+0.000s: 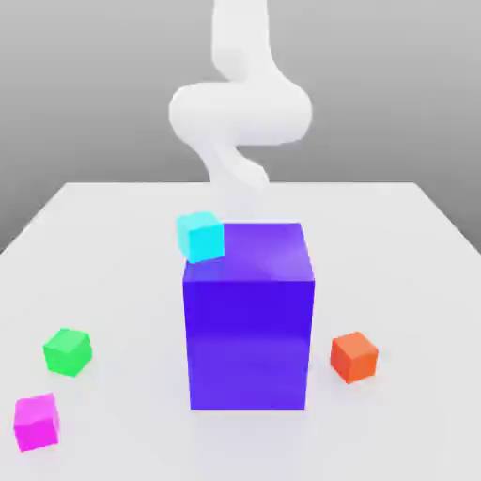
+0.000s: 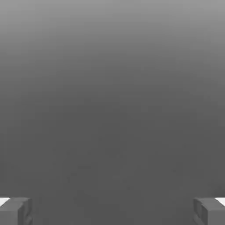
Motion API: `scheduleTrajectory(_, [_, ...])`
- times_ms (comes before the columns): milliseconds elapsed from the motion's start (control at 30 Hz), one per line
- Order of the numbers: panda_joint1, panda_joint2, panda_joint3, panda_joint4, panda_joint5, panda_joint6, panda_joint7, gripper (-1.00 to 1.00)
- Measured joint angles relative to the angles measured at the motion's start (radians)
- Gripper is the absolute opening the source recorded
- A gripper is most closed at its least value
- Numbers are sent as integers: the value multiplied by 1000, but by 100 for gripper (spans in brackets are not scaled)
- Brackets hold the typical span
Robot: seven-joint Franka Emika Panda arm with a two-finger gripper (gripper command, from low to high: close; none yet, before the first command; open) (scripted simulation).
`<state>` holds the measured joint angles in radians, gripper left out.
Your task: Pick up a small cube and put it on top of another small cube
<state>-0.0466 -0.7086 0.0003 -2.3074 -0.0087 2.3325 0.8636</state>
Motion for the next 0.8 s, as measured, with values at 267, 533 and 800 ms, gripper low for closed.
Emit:
scheduleTrajectory(267, [-137,296,-16,-24,-30,105,207,0])
scheduleTrajectory(533, [-233,586,-75,-48,-38,209,395,0])
scheduleTrajectory(800, [-336,877,-123,-71,34,312,525,0])
